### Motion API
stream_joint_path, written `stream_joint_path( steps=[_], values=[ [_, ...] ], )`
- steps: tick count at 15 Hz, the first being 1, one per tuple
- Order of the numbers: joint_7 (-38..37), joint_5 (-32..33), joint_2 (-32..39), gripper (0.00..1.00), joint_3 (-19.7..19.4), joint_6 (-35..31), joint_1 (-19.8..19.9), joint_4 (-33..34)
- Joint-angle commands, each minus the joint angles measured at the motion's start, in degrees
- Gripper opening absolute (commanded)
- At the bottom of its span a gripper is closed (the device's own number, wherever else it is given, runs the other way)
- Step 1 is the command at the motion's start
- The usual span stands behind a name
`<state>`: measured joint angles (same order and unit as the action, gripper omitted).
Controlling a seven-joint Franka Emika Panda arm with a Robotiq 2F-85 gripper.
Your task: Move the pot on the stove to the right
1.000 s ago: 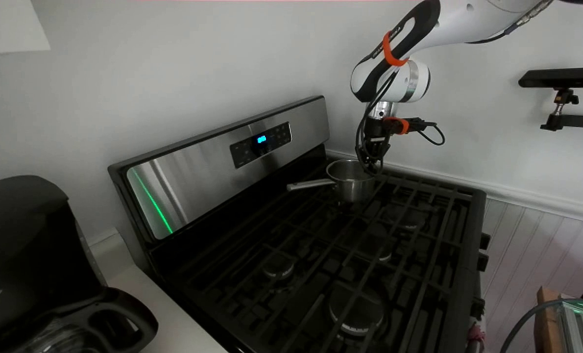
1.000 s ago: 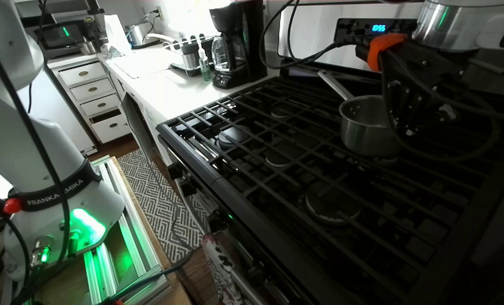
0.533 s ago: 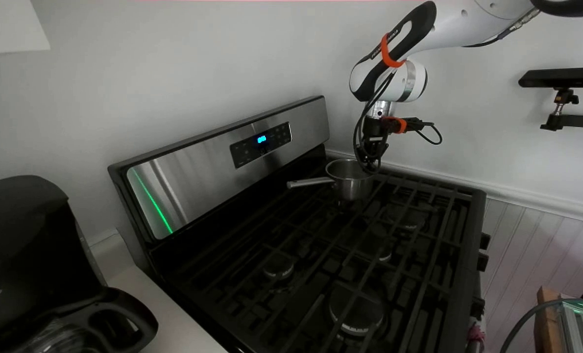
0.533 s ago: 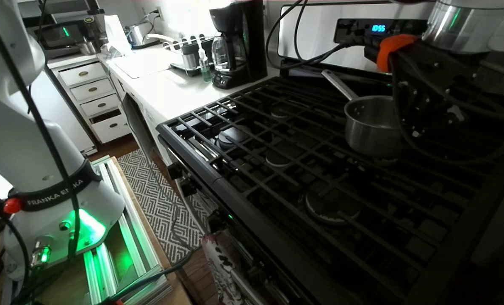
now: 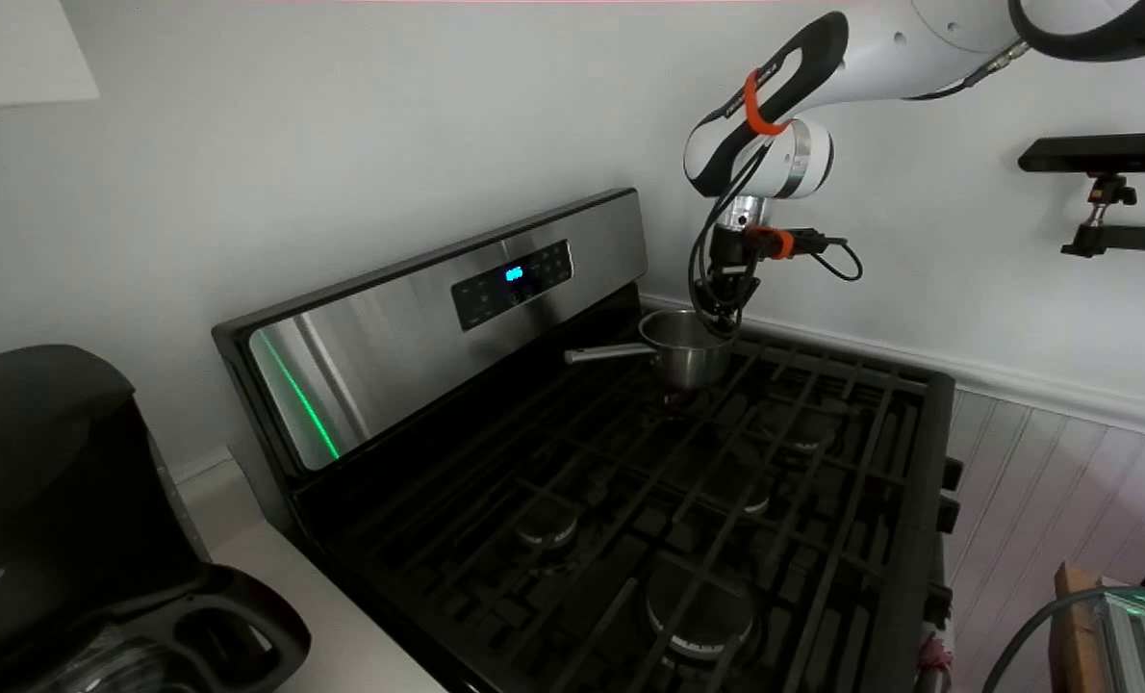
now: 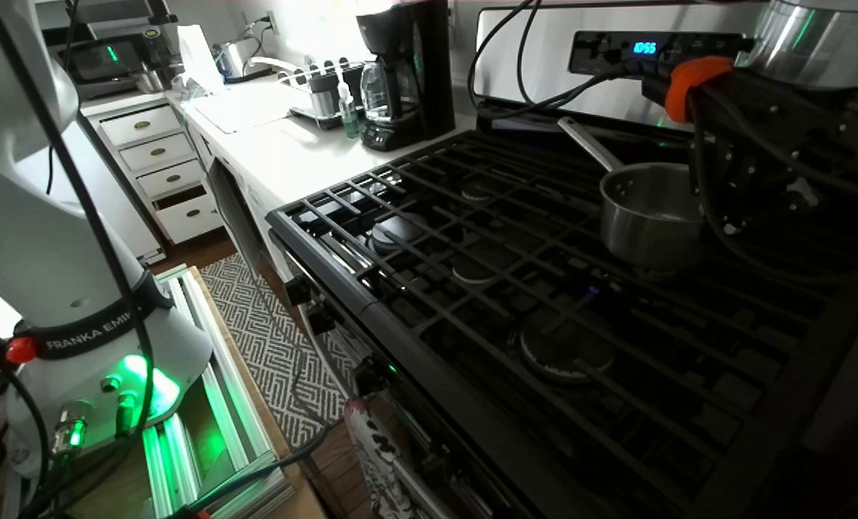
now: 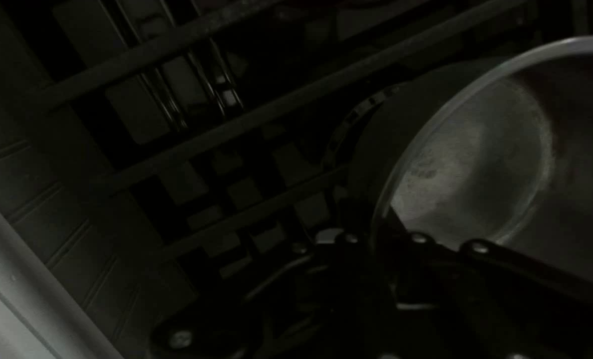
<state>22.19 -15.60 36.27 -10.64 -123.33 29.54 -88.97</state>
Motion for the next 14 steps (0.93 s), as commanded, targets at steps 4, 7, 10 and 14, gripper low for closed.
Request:
stream_joint_path(
  steps=[4, 7, 10, 14],
  values=[
    [-0.12, -1.07, -0.03, 0.66, 1.57, 1.73, 1.8, 2.9],
    [-1.94, -1.75, -3.5, 0.88, 1.17, -0.31, 1.06, -0.67],
    [-4.45, -3.54, -7.74, 1.0, 0.93, -1.85, 0.63, -4.85],
    [-4.06, -3.22, -13.4, 1.0, -0.01, -4.31, -0.39, -11.21]
  ],
)
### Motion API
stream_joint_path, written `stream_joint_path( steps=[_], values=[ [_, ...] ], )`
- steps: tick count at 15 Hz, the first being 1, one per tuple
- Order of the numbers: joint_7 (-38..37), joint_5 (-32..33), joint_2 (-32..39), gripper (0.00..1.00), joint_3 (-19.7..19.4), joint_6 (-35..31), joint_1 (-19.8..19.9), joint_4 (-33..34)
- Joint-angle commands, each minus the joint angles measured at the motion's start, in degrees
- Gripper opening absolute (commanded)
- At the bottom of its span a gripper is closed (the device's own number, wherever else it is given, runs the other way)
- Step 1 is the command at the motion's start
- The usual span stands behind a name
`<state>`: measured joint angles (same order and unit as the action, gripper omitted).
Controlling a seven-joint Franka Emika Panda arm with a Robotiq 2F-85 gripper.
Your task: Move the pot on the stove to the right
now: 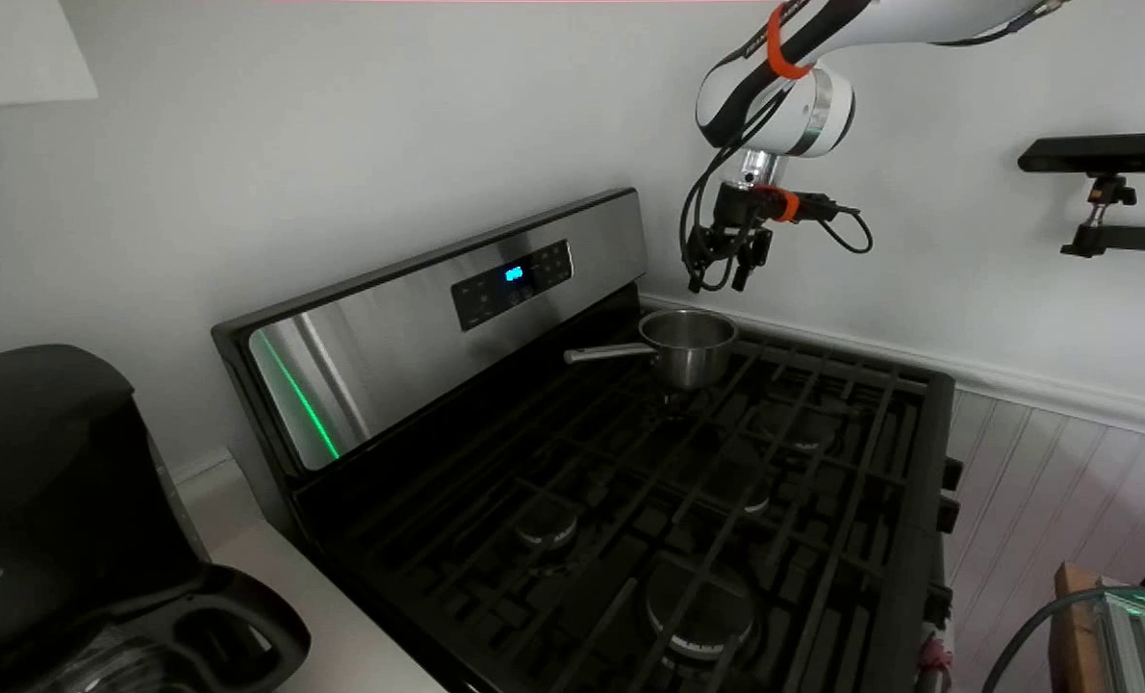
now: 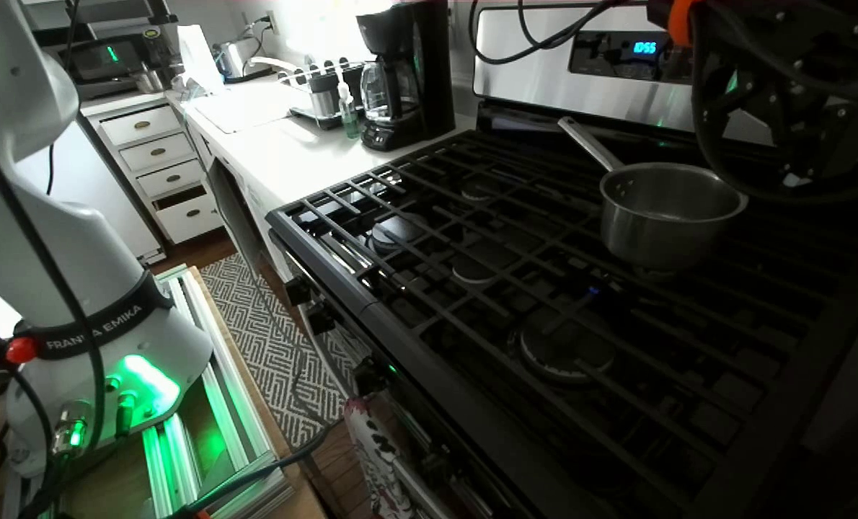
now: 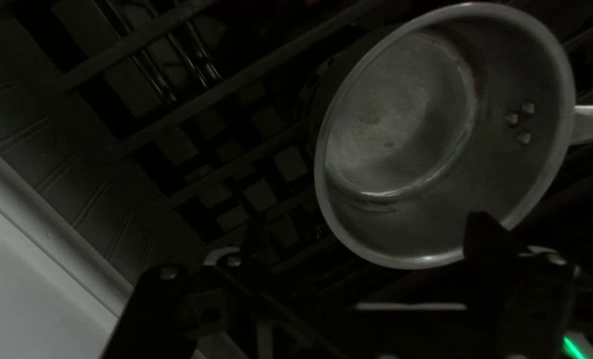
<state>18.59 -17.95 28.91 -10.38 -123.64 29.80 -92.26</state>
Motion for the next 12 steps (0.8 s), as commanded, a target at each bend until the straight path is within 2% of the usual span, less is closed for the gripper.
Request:
stream_joint_path(
  steps=[1, 5, 12],
  values=[
    [-0.49, -0.81, -7.51, 1.0, -0.49, -5.13, -0.91, -9.69],
    [0.4, -0.87, -14.01, 1.0, -1.03, -11.77, -1.75, -18.46],
    [-0.77, -0.01, -23.31, 1.0, -2.88, -17.63, -3.95, -29.39]
  ],
)
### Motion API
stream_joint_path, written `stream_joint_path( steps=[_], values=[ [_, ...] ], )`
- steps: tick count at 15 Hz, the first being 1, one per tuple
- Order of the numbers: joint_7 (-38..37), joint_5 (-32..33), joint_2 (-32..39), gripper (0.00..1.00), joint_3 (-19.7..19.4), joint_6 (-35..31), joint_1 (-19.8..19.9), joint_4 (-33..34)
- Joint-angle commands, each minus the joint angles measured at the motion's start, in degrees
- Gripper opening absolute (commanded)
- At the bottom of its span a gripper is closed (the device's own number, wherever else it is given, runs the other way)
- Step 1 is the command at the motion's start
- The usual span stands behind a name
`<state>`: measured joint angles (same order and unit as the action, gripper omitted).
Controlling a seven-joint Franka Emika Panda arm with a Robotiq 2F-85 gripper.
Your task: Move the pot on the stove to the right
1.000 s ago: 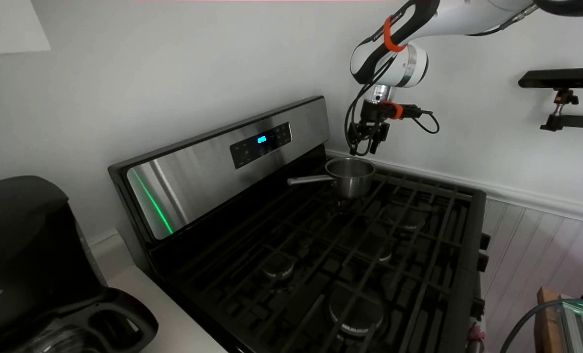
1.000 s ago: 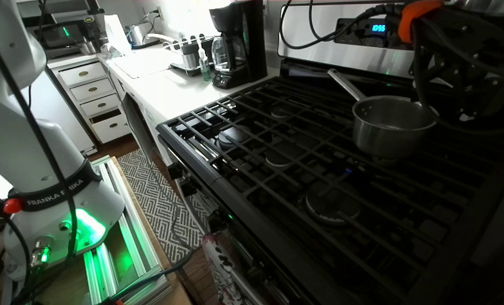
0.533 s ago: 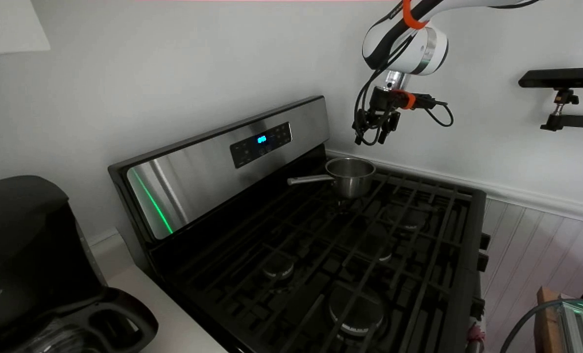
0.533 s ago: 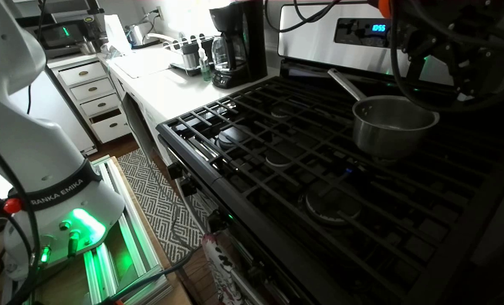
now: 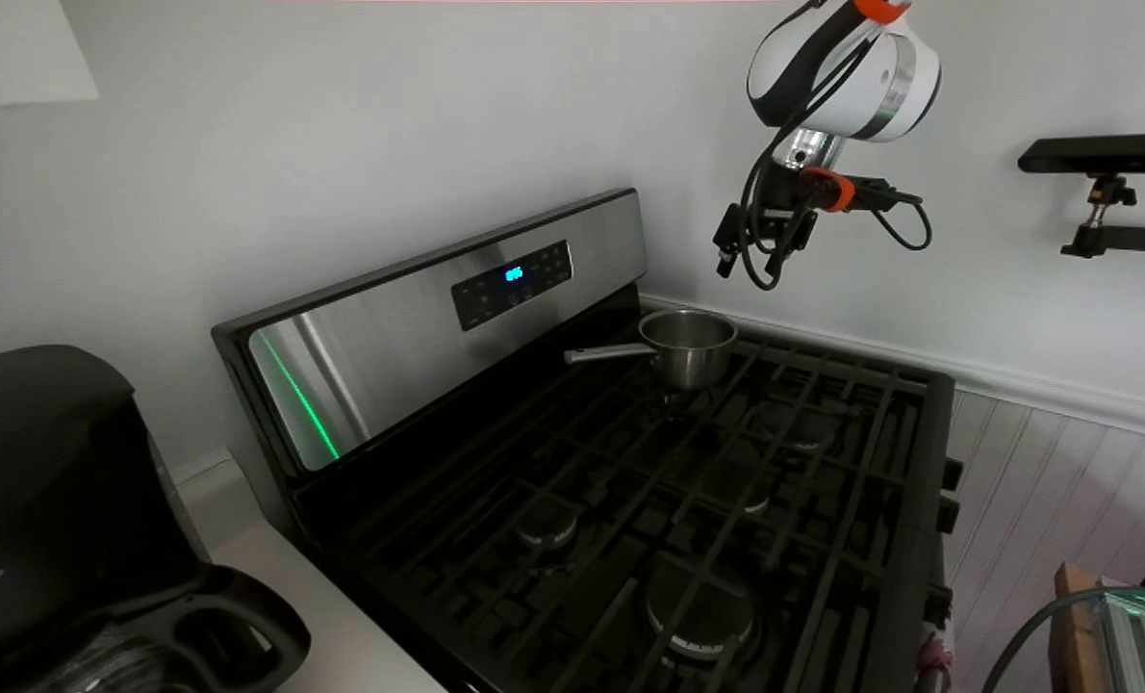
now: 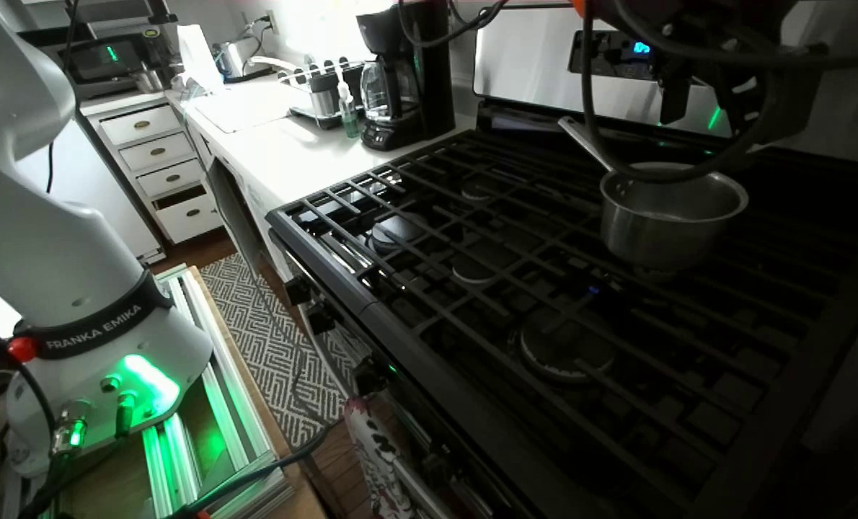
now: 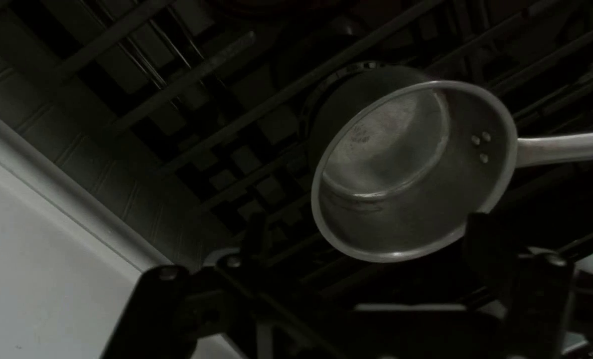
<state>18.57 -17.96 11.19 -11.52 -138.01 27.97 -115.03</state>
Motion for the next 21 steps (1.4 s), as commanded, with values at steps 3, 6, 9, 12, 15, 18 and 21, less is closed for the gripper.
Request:
stream_joint_path(
  steps=[3, 6, 9, 12, 15, 18, 21],
  values=[
    [-2.22, 1.33, -9.06, 1.0, -2.94, -4.89, -3.58, -10.22],
    [-4.71, 3.65, -12.36, 1.0, -4.17, -5.93, -4.91, -13.18],
    [-8.17, 7.78, -15.26, 1.0, -5.17, -5.96, -5.67, -15.26],
    [-13.05, 13.37, -17.65, 1.0, -5.68, -5.24, -5.75, -16.86],
    [-17.27, 17.9, -19.52, 1.0, -5.68, -4.53, -5.5, -18.09],
    [-15.94, 16.8, -17.69, 1.0, -6.22, -4.25, -6.02, -16.4],
    [-16.52, 17.32, -18.27, 1.0, -6.19, -4.25, -6.0, -16.91]
  ],
)
